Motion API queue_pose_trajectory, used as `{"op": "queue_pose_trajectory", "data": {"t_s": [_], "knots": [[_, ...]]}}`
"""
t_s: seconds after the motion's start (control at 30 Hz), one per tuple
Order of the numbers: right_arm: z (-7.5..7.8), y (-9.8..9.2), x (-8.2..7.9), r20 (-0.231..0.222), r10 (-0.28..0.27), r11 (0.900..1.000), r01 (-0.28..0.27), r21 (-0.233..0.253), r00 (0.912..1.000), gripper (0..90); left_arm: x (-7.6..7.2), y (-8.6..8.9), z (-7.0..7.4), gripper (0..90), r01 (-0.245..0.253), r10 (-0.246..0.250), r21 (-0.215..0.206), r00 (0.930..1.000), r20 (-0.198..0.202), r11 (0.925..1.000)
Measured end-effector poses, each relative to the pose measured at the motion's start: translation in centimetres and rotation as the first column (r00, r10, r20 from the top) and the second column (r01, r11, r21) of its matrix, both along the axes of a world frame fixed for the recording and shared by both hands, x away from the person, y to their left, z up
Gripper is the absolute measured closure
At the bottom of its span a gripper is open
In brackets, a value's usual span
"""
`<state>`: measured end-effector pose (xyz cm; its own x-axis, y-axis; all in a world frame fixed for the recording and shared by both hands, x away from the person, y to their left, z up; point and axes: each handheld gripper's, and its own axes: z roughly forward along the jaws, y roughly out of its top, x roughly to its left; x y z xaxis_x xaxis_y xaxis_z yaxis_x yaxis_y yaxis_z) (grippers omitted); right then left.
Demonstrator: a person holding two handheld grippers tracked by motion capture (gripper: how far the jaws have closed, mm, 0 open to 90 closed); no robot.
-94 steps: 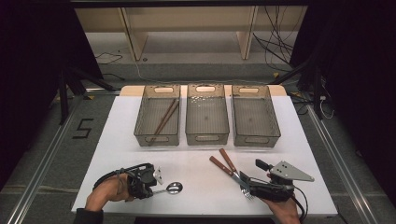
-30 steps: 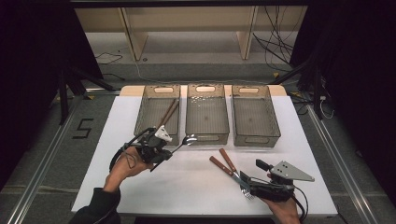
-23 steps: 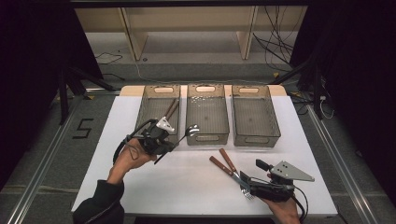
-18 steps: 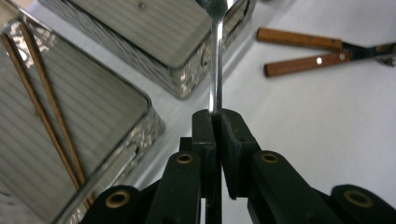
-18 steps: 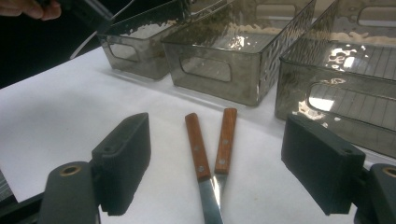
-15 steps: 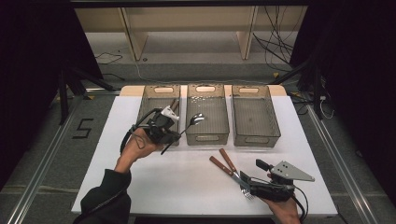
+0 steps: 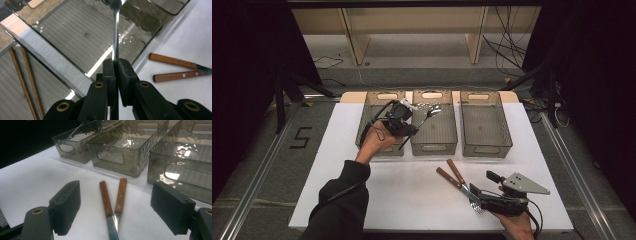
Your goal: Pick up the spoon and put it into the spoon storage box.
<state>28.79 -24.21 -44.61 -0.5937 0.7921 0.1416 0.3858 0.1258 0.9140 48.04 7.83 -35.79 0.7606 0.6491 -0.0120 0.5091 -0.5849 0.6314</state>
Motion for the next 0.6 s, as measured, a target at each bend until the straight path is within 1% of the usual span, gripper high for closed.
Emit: {"op": "queue_pose_trajectory", "data": {"t_s": [0.2,0.3,0.43,0.57,0.6], "knots": [[0.0,0.1,0.0,0.002,0.001,1.000,-0.001,-0.003,1.0000,24.7,1.0,-0.5,0.2,84.0,-0.013,0.013,-0.027,0.9999,0.002,0.9995],[0.0,0.0,0.0,0.000,0.002,1.000,-0.002,-0.002,1.0000,24.7,1.3,-0.8,0.3,84.0,-0.020,0.021,-0.032,0.9997,0.010,0.9993],[0.0,0.1,0.0,0.003,0.003,1.000,-0.003,0.002,1.0000,24.7,1.9,-1.1,0.3,84.0,-0.033,0.034,-0.054,0.9994,0.007,0.9980],[0.0,0.0,0.0,0.000,0.004,1.000,-0.004,0.000,1.0000,24.7,2.6,-1.6,0.1,84.0,-0.055,0.056,-0.061,0.9983,0.018,0.9966],[0.0,0.0,0.0,0.001,0.004,1.000,-0.004,0.000,1.0000,24.7,2.8,-1.6,0.1,84.0,-0.055,0.056,-0.062,0.9983,0.013,0.9966]]}}
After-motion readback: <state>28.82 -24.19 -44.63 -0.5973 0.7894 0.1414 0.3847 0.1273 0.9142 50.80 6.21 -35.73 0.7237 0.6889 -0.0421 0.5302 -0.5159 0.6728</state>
